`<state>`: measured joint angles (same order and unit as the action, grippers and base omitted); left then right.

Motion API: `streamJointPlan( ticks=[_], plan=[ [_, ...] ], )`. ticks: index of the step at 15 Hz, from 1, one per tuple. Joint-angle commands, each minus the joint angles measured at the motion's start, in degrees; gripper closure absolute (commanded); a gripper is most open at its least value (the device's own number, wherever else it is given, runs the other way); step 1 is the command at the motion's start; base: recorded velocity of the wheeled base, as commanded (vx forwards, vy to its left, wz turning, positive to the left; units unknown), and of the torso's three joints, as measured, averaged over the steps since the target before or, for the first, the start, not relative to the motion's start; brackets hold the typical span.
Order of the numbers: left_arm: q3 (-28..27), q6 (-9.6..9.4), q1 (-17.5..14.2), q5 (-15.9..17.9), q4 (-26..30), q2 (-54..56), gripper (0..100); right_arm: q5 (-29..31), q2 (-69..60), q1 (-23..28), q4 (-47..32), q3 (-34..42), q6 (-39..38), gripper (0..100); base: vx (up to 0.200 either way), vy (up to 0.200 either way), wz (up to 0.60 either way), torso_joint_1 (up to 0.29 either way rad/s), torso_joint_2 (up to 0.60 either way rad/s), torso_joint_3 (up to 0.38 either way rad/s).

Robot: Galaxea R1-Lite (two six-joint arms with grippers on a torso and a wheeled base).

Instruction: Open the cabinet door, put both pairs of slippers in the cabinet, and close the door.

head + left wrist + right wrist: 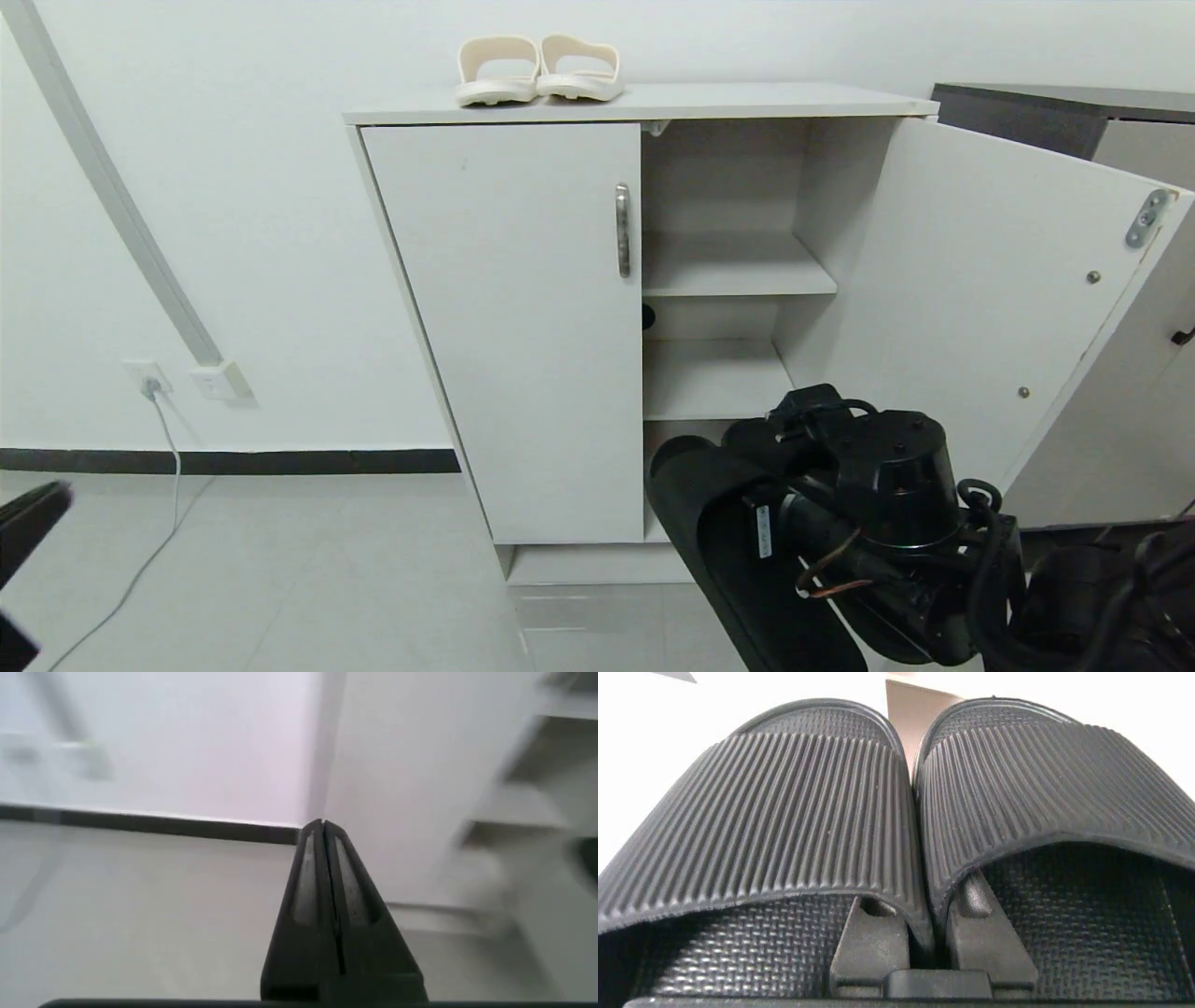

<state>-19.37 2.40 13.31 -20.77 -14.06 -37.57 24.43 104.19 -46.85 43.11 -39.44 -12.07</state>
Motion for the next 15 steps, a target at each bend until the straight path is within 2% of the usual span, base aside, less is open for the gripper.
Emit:
streamJointPlan(
  ticks=[1, 2, 3, 5, 7, 8, 9, 10, 11, 13, 15],
  plan=[
    [14.19, -1.96, -12.17, -2.25, 1.40, 19.38, 100, 0.00, 1.01, 0.00, 0.22, 0.41, 0.03, 100, 0.000, 0.000, 0.00, 0.000, 0.00, 0.000],
    [17.00, -2.93, -15.33, -1.64, 1.49, 22.98, 100, 0.00, 1.10, 0.00, 0.22, 0.41, 0.03, 100, 0.000, 0.000, 0.00, 0.000, 0.00, 0.000],
    [19.28, -4.16, -16.30, -0.23, 1.84, 26.41, 100, 0.00, 1.19, 0.00, 0.31, 0.41, 0.03, 100, 0.000, 0.000, 0.00, 0.000, 0.00, 0.000],
    [19.37, -5.13, -15.69, 7.68, 11.16, 34.23, 100, 0.09, 1.10, 0.00, 0.31, 0.50, 0.12, 100, 0.000, 0.000, 0.00, 0.000, 0.00, 0.000],
    [19.37, -4.34, -12.87, 13.57, 11.59, 37.40, 100, 0.00, 1.19, -0.09, 0.66, 0.94, 0.20, 100, 0.000, 0.000, 0.00, 0.000, 0.00, 0.000],
    [19.37, -4.16, -12.87, 18.93, 12.03, 37.57, 100, 0.00, 1.19, -0.09, 1.45, 1.03, 0.29, 100, 0.000, 0.000, 0.00, 0.000, 0.00, 0.000],
    [19.20, -5.13, -12.87, 23.50, 15.37, 37.57, 100, 0.00, 1.36, -0.09, 2.42, 1.12, 0.47, 100, 0.000, 0.000, 0.00, 0.000, 0.00, 0.000],
    [19.37, -6.62, -12.87, 23.50, 13.97, 37.57, 100, 0.00, 1.45, -0.09, 2.95, 1.12, 0.47, 100, 0.000, 0.000, 0.00, 0.000, 0.00, 0.000],
    [19.37, -6.80, -12.87, 23.50, 14.06, 37.57, 100, 0.00, 1.45, -0.09, 3.04, 0.94, 0.47, 100, 0.000, 0.000, 0.00, 0.000, 0.00, 0.000],
    [19.37, -5.83, -12.87, 23.41, 14.06, 37.57, 100, 0.27, 2.24, -0.09, 3.04, -0.20, 0.56, 100, 0.000, 0.000, 0.00, 0.000, 0.00, 0.000],
    [19.37, -4.69, -12.87, 23.15, 14.06, 37.57, 100, 5.98, 4.00, -0.17, 3.04, -3.98, 1.17, 100, 0.000, 0.000, 0.00, 0.000, 0.00, 0.000]
  ],
)
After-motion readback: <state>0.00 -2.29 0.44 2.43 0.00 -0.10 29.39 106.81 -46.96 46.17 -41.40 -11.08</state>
